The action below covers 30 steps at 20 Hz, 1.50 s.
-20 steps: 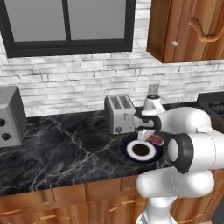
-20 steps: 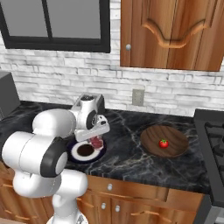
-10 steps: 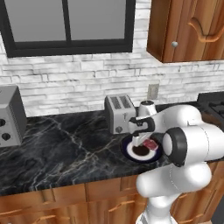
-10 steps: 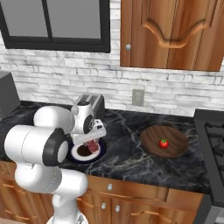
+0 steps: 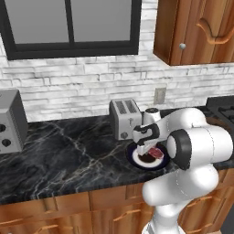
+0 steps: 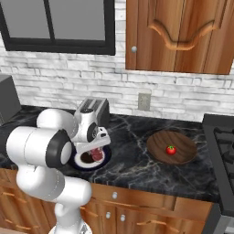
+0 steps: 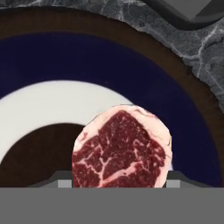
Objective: Place the steak on the plate and place the tomato on the same plate.
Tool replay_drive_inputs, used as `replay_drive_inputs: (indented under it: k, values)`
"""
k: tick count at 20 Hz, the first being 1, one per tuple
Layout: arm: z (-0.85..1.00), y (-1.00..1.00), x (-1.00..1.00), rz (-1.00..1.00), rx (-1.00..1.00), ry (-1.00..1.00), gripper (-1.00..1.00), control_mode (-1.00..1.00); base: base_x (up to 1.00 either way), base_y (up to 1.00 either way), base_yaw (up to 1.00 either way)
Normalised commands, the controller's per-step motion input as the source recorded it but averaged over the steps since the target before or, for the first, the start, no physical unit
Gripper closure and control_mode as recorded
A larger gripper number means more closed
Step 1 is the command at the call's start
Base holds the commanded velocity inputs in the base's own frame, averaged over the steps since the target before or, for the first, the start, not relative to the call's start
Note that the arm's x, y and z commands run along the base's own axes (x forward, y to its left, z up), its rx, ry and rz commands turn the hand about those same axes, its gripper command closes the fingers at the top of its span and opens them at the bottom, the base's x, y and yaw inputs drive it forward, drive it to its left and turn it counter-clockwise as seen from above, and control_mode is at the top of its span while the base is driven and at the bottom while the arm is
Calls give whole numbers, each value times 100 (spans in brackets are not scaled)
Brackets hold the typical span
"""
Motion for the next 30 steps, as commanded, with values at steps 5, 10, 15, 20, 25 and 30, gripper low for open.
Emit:
replay_drive_inputs:
  k: [5, 10, 15, 20, 25, 30]
  values:
    - [-4, 0, 1, 0, -3, 0, 100, -100, 0, 0, 0]
    - [-8, 0, 2, 0, -5, -1, 100, -100, 0, 0, 0]
    - [0, 0, 0, 0, -5, -5, -100, -100, 0, 0, 0]
    - [0, -3, 0, 0, -1, 0, -100, -100, 0, 0, 0]
    - [0, -5, 0, 0, 0, 0, -100, -100, 0, 0, 0]
    - [12, -7, -3, 0, 0, -5, -100, -100, 0, 0, 0]
